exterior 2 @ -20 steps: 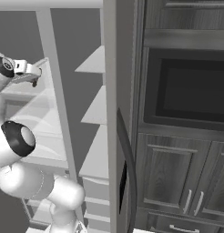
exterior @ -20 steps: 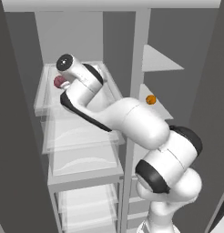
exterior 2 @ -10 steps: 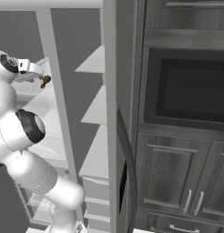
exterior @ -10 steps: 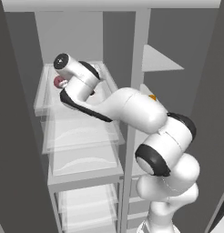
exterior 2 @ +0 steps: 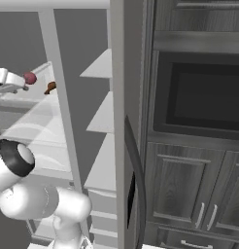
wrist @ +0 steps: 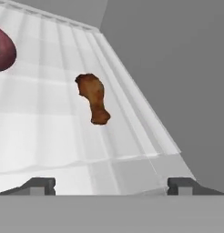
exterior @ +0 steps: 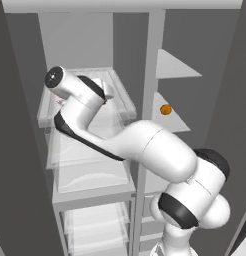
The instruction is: Pick up the frozen chicken drumstick from the freezer, place it on any shelf in the fridge, and close the fridge and freezer doors when done.
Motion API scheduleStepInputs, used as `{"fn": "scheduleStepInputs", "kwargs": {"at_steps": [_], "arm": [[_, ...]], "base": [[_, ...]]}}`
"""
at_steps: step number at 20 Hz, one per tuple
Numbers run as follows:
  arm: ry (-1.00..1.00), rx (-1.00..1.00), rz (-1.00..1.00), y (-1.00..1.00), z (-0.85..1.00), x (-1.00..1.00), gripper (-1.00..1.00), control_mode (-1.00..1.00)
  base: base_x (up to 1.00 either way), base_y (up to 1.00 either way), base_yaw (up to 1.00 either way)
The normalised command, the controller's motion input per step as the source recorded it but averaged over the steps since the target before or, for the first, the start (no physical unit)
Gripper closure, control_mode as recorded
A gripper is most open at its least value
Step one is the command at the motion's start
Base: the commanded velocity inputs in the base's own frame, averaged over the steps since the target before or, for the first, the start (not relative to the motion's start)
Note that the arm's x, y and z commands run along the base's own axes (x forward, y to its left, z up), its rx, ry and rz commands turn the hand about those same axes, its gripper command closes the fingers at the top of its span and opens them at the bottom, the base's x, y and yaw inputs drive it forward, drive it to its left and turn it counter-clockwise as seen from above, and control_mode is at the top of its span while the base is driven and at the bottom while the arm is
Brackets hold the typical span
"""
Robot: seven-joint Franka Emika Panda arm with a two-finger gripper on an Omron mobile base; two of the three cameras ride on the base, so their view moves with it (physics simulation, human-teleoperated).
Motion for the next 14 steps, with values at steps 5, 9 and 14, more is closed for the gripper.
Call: {"fn": "scheduleStepInputs", "kwargs": {"at_steps": [5,9,14], "arm": [[-0.04,0.06,0.0,-0.24,0.0,-1.0,-1.0,-1.0],[0.01,0.13,0.0,-0.73,-0.06,-1.0,-1.0,-1.0],[0.17,0.21,0.0,-1.0,-0.08,-1.0,-1.0,-1.0]], "base": [[0.0,0.0,0.0],[0.0,0.0,0.0],[0.0,0.0,0.0]]}}
